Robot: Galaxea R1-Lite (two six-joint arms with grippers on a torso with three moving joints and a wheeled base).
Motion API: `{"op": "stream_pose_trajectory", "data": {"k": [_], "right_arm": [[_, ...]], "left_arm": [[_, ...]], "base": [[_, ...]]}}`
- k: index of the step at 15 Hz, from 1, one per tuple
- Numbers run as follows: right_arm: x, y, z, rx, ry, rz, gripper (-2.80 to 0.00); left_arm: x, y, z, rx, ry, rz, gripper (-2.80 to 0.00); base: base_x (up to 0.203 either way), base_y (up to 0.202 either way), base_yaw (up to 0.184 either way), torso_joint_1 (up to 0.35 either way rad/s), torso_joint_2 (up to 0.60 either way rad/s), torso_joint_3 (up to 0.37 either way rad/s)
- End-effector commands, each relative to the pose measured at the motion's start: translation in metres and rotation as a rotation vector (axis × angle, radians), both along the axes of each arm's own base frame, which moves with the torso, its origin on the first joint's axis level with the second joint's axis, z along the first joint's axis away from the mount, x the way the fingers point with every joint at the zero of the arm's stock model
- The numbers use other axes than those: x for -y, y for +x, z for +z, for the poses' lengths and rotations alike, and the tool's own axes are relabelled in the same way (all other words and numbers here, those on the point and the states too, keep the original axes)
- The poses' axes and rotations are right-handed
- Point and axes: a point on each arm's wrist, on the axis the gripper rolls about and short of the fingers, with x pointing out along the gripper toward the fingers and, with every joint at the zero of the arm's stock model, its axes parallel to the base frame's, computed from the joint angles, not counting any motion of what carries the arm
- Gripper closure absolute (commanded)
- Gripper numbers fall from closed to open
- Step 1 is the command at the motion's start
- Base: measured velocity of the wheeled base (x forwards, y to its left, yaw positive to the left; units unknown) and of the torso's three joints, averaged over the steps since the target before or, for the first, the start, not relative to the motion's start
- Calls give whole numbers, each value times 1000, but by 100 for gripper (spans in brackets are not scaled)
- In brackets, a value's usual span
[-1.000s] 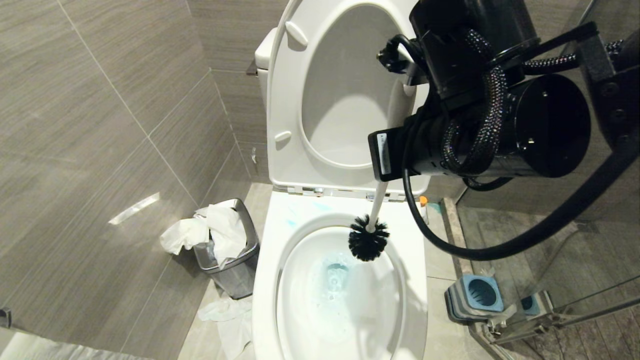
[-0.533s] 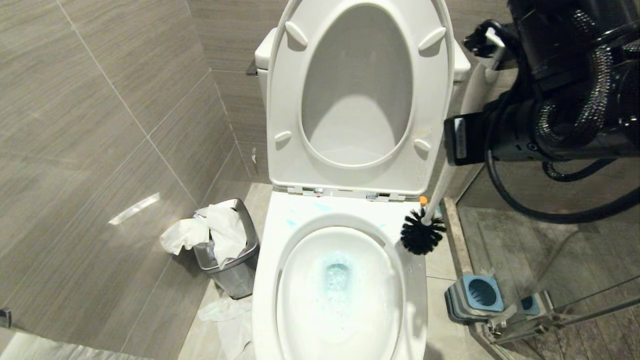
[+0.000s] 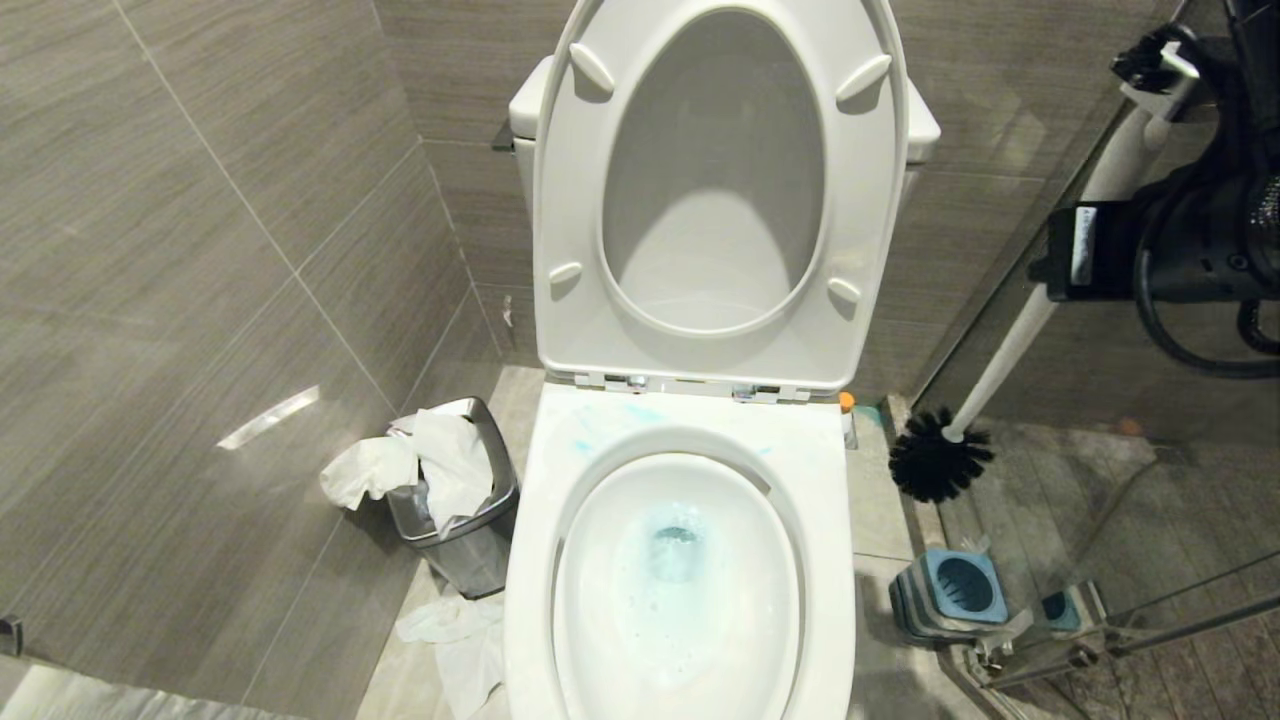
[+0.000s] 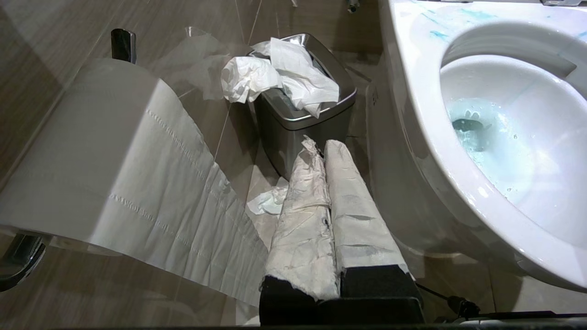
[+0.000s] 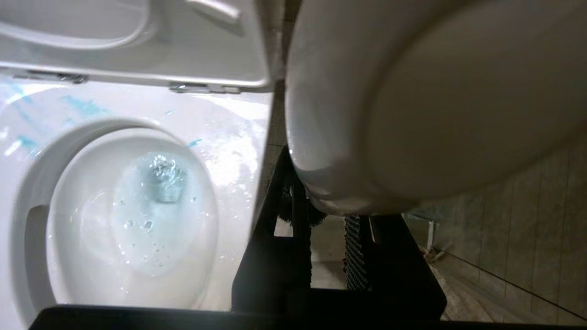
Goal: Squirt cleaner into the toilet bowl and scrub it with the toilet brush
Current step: Put the toilet brush back
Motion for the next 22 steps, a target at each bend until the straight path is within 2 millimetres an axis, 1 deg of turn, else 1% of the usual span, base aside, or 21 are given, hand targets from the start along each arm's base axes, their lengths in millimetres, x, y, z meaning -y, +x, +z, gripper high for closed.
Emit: {"op": "stream_pose_trajectory", "data": {"k": [1, 2, 5, 12, 14, 16, 18, 22], "right_arm": [[26, 4, -1, -3, 21, -70, 0], [35, 9, -6, -2, 31, -92, 0], [59, 23, -33, 3, 21, -132, 0], [107, 27, -110, -36, 43, -214, 0], [118, 31, -129, -30, 52, -234, 0], [124, 33, -142, -46, 56, -252, 0], [124, 33, -154, -76, 59, -255, 0], [126, 45, -181, -71, 59, -257, 0]], "left_arm": [[0, 0, 0, -2, 1, 0, 0], [0, 0, 0, -2, 1, 0, 0], [0, 0, 0, -2, 0, 0, 0], [0, 0, 0, -2, -1, 0, 0], [0, 0, 0, -2, 0, 0, 0], [0, 0, 0, -2, -1, 0, 0], [0, 0, 0, -2, 1, 0, 0], [0, 0, 0, -2, -1, 0, 0]], "base": [[0, 0, 0, 0, 0, 0], [0, 0, 0, 0, 0, 0], [0, 0, 0, 0, 0, 0], [0, 0, 0, 0, 0, 0], [0, 0, 0, 0, 0, 0], [0, 0, 0, 0, 0, 0], [0, 0, 0, 0, 0, 0], [0, 0, 0, 0, 0, 0]]}}
